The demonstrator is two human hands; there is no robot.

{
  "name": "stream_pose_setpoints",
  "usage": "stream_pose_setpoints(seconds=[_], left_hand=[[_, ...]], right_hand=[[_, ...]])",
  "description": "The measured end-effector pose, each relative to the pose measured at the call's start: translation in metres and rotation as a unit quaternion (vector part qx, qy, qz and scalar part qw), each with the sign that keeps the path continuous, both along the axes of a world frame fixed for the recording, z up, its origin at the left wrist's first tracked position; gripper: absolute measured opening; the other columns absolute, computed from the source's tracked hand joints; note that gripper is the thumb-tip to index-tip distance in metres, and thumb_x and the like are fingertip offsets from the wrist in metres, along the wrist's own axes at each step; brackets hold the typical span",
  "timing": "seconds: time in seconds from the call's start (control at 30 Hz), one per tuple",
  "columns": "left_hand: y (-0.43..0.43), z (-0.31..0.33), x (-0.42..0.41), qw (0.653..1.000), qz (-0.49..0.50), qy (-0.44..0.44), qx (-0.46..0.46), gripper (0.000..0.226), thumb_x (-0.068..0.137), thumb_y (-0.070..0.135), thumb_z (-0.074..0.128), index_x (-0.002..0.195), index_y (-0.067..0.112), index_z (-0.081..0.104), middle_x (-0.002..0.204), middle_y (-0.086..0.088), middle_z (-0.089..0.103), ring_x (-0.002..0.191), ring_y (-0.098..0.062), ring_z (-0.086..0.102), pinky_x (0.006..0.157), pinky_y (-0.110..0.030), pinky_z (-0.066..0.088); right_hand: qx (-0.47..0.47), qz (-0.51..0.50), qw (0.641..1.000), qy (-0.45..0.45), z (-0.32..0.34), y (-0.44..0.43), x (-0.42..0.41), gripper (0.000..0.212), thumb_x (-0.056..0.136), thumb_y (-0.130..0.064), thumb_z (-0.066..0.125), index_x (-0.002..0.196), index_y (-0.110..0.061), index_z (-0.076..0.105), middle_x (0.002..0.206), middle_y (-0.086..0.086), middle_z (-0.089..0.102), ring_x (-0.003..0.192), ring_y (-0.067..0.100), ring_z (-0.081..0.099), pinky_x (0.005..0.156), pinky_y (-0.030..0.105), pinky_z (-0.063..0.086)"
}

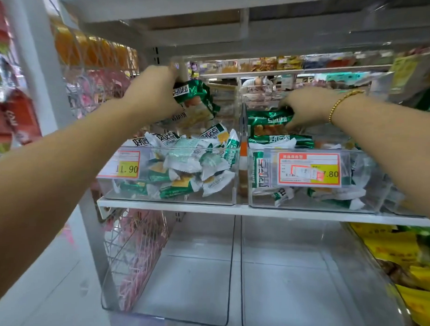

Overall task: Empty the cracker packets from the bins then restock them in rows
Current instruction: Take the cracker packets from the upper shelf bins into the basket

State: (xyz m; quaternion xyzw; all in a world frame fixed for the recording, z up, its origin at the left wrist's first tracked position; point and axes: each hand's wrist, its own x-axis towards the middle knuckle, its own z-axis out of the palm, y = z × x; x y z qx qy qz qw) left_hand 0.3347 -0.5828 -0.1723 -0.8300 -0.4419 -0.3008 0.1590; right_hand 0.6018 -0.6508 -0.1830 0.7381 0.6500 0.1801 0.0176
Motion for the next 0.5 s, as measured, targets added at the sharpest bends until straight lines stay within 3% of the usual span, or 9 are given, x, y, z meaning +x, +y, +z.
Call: stream_pose_setpoints(seconds=[0.13, 0.3, 0.5], left_hand=[[-0.029, -0.015, -0.018, 0.998, -0.01, -0.049, 0.046, 0.045, 0.077, 0.015, 0.077, 0.116, 0.005, 0.055, 0.11, -0.015, 0.065, 0.096, -0.034, 0.061, 0.085, -0.047, 0.052], [-0.051, -0.029, -0.032, 0.99, -0.025, -0.091, 0.105, 0.036, 0.079, 0.013, 0.074, 0.11, 0.009, 0.054, 0.107, -0.012, 0.062, 0.096, -0.031, 0.056, 0.078, -0.046, 0.051], [-0.113, -0.039, -0.048, 0.956, -0.117, -0.219, 0.154, 0.042, 0.075, -0.001, 0.072, 0.114, 0.005, 0.057, 0.109, -0.014, 0.061, 0.099, -0.032, 0.054, 0.081, -0.04, 0.044]], right_hand=[[0.056, -0.035, 0.998, -0.024, 0.002, -0.008, -0.013, 0.027, 0.09, -0.026, 0.06, 0.108, -0.006, 0.062, 0.088, 0.008, 0.058, 0.077, 0.026, 0.055, 0.064, 0.034, 0.048], [0.139, -0.037, 0.987, -0.074, 0.01, -0.037, -0.025, 0.025, 0.09, -0.02, 0.063, 0.109, -0.004, 0.061, 0.107, 0.016, 0.063, 0.098, 0.034, 0.062, 0.074, 0.04, 0.05], [0.208, -0.017, 0.97, -0.123, 0.024, -0.103, -0.04, 0.035, 0.085, -0.023, 0.07, 0.111, -0.002, 0.06, 0.107, 0.022, 0.062, 0.098, 0.039, 0.061, 0.078, 0.043, 0.05]])
